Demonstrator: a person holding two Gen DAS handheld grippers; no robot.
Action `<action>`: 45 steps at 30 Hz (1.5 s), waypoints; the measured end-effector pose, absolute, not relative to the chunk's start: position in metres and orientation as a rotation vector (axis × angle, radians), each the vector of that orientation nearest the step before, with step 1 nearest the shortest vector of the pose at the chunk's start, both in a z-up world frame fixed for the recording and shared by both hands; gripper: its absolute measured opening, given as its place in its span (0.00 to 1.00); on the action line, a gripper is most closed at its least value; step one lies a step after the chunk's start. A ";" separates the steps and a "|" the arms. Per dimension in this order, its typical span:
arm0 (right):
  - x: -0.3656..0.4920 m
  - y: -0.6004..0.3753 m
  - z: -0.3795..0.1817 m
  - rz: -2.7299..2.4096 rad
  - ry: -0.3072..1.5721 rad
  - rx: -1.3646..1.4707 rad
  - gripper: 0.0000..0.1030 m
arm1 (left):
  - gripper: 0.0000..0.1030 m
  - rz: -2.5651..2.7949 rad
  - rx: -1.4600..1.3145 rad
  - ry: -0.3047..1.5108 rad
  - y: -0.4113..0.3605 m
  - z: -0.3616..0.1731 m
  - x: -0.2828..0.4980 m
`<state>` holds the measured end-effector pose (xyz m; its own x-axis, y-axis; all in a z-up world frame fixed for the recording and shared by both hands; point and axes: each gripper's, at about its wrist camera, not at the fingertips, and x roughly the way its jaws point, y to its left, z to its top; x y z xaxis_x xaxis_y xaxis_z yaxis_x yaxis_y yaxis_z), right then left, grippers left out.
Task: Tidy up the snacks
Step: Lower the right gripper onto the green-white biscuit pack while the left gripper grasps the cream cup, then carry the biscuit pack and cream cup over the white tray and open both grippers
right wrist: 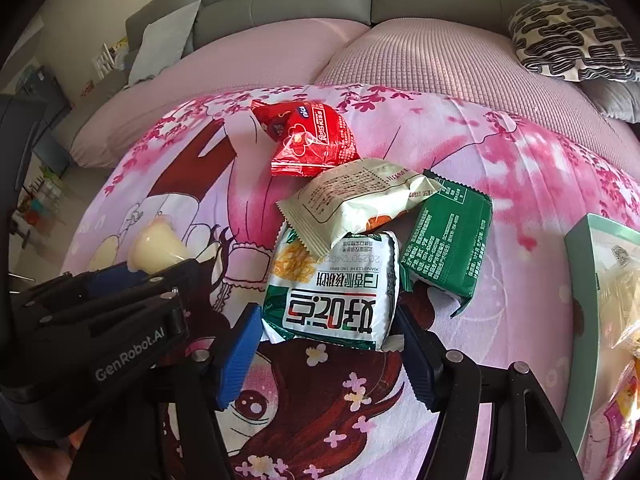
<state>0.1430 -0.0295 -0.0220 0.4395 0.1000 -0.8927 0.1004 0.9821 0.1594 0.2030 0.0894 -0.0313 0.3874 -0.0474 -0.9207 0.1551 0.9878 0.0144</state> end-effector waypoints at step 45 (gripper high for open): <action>0.042 -0.085 0.040 -0.051 1.066 0.210 0.55 | 0.49 -0.205 0.174 1.082 0.047 0.009 0.137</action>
<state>0.0422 -0.0855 0.0400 0.4847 0.0596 -0.8727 0.1428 0.9789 0.1462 0.1366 0.0472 0.0092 0.4536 -0.0801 -0.8876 0.2494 0.9676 0.0402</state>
